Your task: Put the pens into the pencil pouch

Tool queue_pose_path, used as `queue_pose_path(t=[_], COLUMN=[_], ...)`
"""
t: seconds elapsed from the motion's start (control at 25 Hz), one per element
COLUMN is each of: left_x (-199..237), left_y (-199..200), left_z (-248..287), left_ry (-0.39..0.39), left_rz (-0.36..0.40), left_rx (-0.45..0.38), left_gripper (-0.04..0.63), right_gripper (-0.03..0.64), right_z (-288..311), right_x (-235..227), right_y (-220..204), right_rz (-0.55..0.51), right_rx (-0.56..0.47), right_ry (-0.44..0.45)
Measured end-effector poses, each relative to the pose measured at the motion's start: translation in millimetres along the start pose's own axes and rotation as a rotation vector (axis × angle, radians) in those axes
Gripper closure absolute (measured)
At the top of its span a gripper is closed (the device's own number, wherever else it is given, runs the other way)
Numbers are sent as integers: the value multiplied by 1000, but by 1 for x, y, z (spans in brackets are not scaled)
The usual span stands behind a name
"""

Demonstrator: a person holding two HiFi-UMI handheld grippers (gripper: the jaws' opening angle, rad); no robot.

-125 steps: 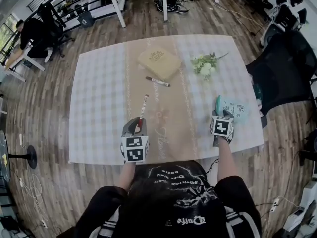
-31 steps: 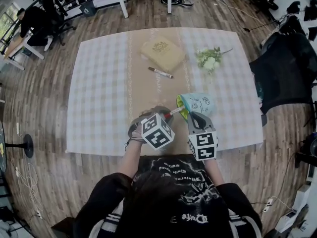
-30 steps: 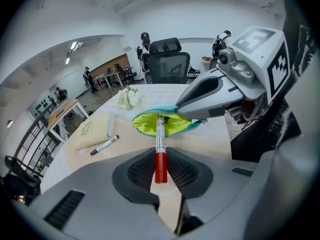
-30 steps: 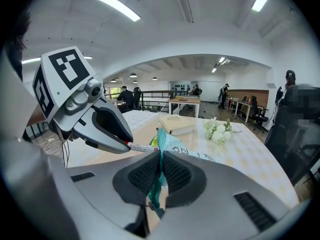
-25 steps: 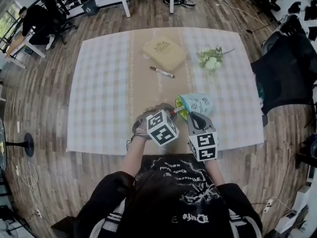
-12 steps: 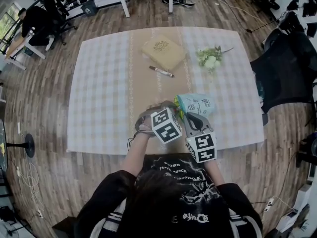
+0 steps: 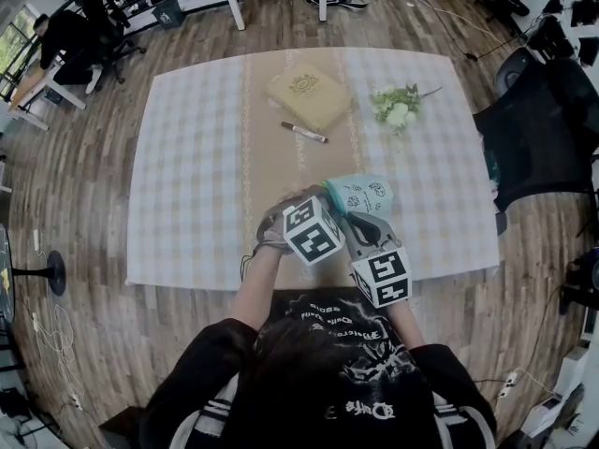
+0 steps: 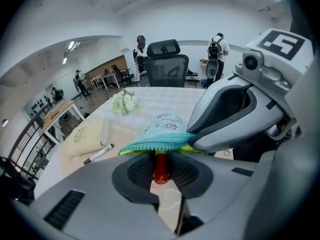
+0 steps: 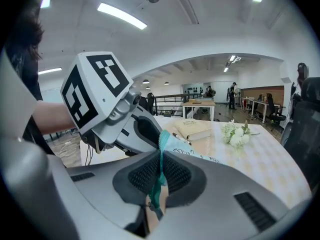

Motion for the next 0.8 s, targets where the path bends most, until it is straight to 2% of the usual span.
queue_pose_path(t=[0.28,0.52,0.56,0.64,0.8], left_x=[5,5,5,5,4], left_y=[-5,-6,-6,-7,-9], left_z=[8,7,6,5,3], left_ry=[0,19,9,-19,-32], left_rz=[-67,-75,-79,-87,-110], left_rx=[-115,-155,-164,-180,-206], left_gripper=[514,507,494,421,391], right_gripper=[591,591,590,589,589], right_z=[0,0,0,1,2], right_x=[-5,-9,-10,-10,-13], right_y=[1,1,1,0,0], right_rz=[32,50,53,57,58], right_rx=[-9,-5,-4,-2,1], right_ry=[6,-5,-7,-12,-18])
Point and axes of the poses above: the fingertips, and each gripper's own axes: z forward along the fingers, x to its left, y out of its top, the point moved 9 cm from there along -z, backward along the fingers, and after that the axes turned 14 degrees about -y, right-handed, at the moved point
